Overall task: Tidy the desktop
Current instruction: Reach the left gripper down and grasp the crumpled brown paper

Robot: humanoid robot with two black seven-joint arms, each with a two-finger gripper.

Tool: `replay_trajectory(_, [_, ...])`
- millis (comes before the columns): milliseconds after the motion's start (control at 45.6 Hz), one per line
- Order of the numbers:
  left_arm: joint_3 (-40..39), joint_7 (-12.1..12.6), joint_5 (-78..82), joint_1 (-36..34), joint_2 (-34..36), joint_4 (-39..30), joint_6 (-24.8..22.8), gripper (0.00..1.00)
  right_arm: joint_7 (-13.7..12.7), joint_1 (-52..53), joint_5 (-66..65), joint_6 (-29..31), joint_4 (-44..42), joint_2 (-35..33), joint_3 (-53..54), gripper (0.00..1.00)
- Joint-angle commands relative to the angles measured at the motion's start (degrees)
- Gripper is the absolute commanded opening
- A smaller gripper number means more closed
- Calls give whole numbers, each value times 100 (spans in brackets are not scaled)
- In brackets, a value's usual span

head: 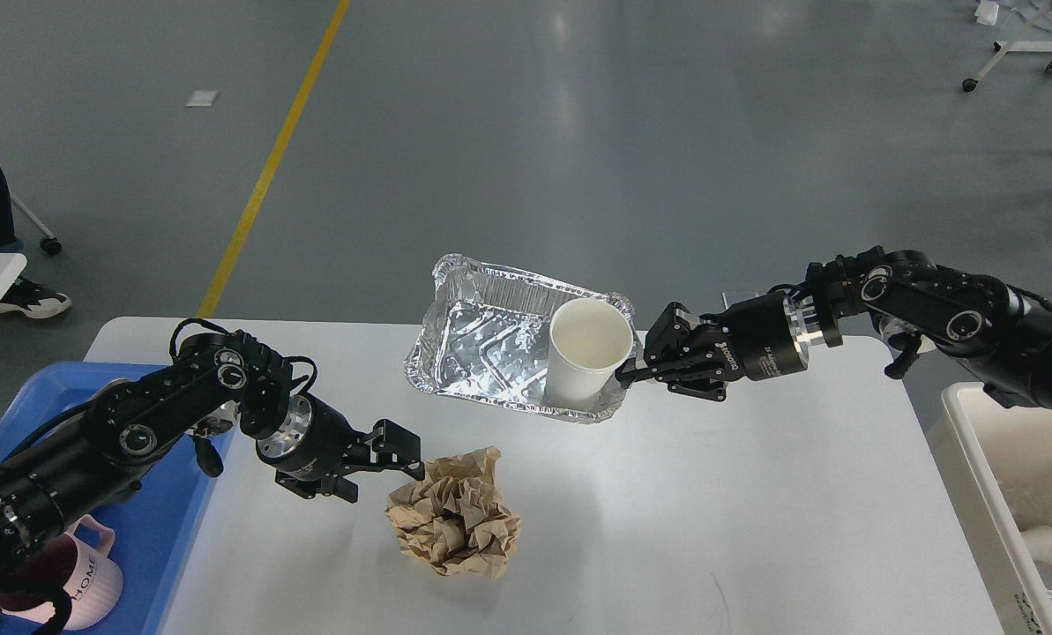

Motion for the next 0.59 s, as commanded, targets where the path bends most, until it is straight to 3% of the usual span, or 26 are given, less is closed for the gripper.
replay_trajectory(0, [-5, 1, 12, 14, -125, -3, 111, 98, 0, -1, 0, 0, 0, 1, 0, 0])
replay_trajectory(153, [30, 19, 65, 23, -257, -3, 111, 97, 0, -1, 0, 0, 17, 1, 9, 0])
replay_trajectory(219, [30, 19, 127, 23, -319, -11, 67, 89, 0, -1, 0, 0, 17, -8, 9, 0])
replay_trajectory(263, [30, 19, 162, 14, -354, -12, 49, 80, 0, -1, 9, 0, 17, -8, 9, 0])
replay_trajectory(351, [118, 45, 258, -12, -372, -20, 32, 51, 0, -1, 9, 0, 17, -17, 9, 0])
replay_trajectory(438, [267, 89, 276, -38, -433, -20, 6, 35, 0, -1, 9, 0, 17, -17, 9, 0])
replay_trajectory(460, [285, 98, 285, -38, -442, -20, 23, 27, 0, -1, 9, 0, 17, -17, 9, 0])
replay_trajectory(482, [302, 46, 294, -21, -459, -3, 119, 14, 0, -1, 9, 0, 26, -17, 9, 0])
replay_trajectory(570, [329, 63, 452, -30, -556, -12, 190, 8, 0, 8, 9, 0, 26, -17, 9, 0])
